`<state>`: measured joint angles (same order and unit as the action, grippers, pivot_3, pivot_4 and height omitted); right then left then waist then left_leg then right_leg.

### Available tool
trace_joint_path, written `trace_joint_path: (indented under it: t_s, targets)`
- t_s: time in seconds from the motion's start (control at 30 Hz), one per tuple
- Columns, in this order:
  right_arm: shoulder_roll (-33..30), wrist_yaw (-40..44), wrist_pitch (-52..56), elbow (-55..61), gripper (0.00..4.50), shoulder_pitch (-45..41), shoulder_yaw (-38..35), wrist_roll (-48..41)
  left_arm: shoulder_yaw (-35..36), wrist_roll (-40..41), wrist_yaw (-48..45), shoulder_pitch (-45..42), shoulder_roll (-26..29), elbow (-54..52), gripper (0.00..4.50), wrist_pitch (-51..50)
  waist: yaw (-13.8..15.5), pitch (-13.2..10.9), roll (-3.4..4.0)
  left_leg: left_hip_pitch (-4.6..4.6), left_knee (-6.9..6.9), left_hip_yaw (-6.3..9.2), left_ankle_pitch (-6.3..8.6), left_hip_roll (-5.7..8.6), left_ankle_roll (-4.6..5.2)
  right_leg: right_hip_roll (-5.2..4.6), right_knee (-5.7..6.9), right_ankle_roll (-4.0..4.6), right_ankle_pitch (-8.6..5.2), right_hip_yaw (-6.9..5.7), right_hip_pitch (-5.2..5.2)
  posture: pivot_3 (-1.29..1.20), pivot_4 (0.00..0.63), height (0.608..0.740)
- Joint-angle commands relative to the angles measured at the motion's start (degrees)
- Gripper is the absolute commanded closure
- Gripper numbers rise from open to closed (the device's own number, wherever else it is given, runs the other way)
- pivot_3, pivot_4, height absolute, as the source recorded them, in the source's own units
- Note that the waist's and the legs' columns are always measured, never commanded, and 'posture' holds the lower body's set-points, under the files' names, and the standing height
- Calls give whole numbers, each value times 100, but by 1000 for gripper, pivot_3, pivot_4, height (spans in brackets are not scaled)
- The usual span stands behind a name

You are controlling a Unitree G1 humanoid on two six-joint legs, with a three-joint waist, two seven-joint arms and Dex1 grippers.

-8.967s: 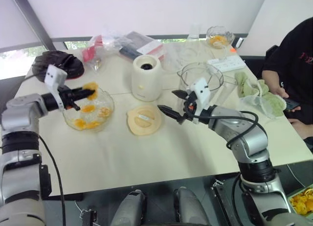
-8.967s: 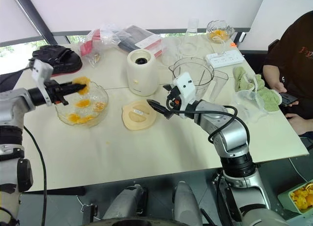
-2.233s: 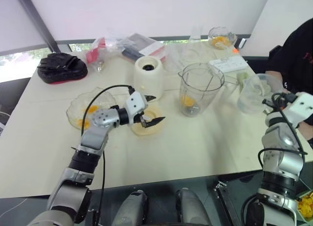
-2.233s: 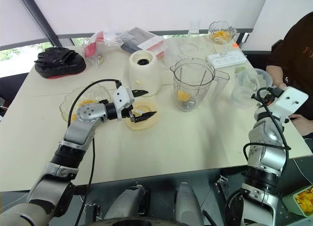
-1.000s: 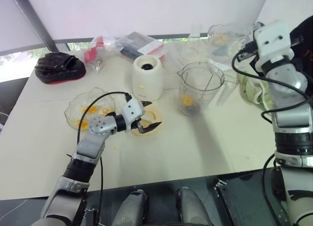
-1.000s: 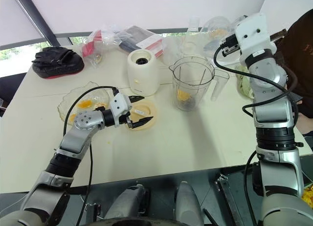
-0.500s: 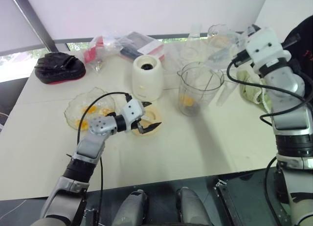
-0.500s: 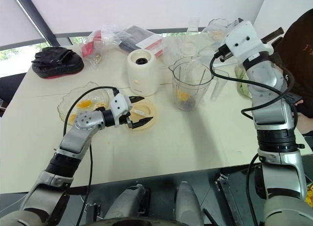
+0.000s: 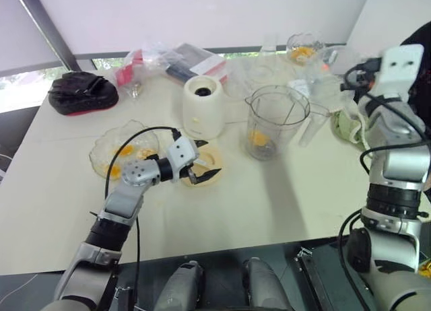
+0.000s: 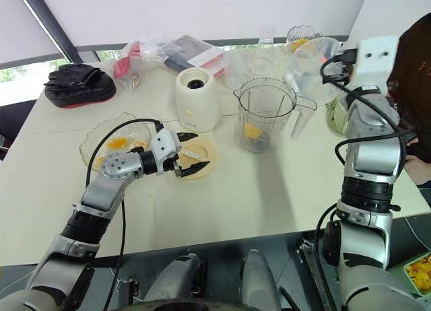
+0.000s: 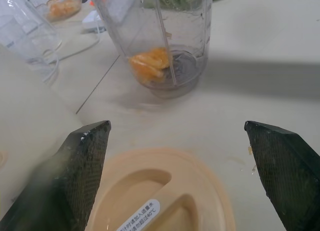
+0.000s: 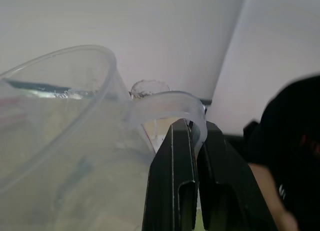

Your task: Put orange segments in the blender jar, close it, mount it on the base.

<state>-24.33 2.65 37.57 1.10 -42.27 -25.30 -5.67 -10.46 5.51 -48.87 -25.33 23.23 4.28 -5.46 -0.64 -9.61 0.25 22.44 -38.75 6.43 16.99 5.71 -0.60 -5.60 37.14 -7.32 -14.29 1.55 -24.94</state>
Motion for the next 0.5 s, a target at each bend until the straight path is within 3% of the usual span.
trace_joint_path:
  t_s: [0.03,0.27,0.5]
  targets:
    - [251,-471,55,524,4480,-336,-763,-640,-16,7,-28,-25,50,-224,0,54,-6,0,1,0,1,-1,0,0,0,0,1,0,0,0,-1,0,150,740]
    - [558,-974,-235,582,4480,109,-1583,-1224,-25,21,-53,19,68,-270,0,23,10,0,1,0,4,-2,0,0,1,0,2,0,0,0,-3,0,150,740]
    - [942,-1066,-895,400,4480,867,-1911,-1651,-5,19,-84,82,120,-344,0,-12,-40,1,4,-1,6,-6,1,-2,3,1,6,0,0,3,-6,0,150,740]
